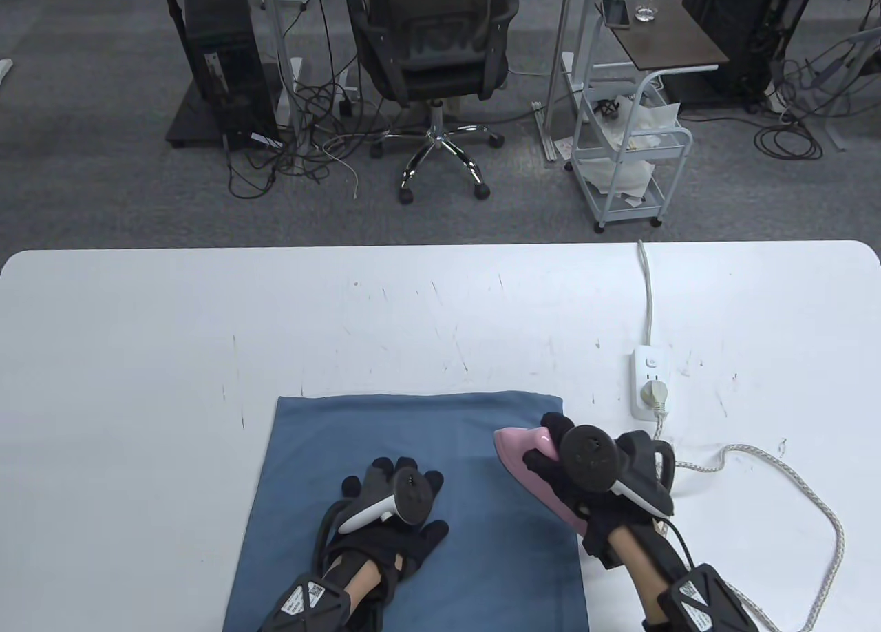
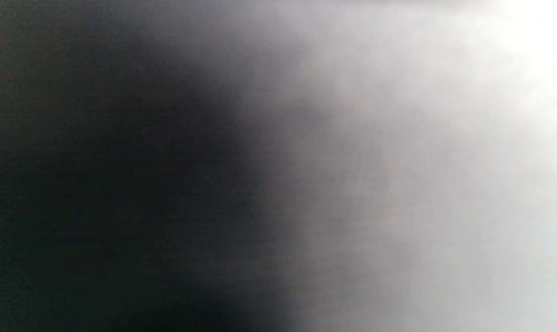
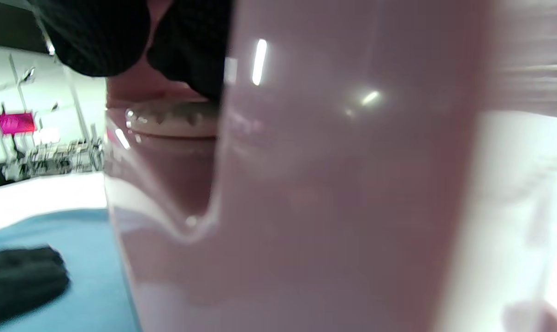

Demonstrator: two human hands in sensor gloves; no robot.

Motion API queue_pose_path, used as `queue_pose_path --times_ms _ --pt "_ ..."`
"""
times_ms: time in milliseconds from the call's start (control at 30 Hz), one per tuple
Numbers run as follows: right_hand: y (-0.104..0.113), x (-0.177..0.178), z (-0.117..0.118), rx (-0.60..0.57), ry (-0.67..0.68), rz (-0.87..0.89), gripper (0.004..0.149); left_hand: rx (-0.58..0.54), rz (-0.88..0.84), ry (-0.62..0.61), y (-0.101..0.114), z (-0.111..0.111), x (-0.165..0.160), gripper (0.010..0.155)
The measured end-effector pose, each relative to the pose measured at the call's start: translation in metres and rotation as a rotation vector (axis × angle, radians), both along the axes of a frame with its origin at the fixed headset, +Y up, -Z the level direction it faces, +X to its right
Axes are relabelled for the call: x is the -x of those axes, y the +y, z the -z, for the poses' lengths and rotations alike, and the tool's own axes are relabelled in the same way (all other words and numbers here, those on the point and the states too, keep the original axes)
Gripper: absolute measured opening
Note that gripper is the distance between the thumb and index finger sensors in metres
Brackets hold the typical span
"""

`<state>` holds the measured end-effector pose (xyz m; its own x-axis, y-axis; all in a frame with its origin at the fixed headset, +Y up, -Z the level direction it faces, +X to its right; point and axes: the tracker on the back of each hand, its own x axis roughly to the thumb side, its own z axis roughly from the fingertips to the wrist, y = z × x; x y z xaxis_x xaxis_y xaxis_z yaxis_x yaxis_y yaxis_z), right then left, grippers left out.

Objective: Iron pillowcase with electric iron on table

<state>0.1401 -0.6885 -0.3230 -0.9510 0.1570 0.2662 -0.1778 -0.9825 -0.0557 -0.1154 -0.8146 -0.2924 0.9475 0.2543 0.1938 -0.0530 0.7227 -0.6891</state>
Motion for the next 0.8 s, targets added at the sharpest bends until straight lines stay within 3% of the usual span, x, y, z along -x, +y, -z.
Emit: queue_pose_path --times_ms 267,467,800 --pt "-0.036 0.043 0.022 0.096 0.067 -0.192 0.066 0.002 0.001 -0.001 0.0 -0.007 0.001 0.075" --pt "-0.038 0.045 0.044 0.005 0.019 -0.243 0.067 0.004 0.005 -0.005 0.0 -0.007 0.0 0.075" --pt "-0.039 0.035 0.103 -0.012 -0.153 -0.273 0.067 0.005 0.006 -0.009 0.0 -0.007 -0.001 0.075"
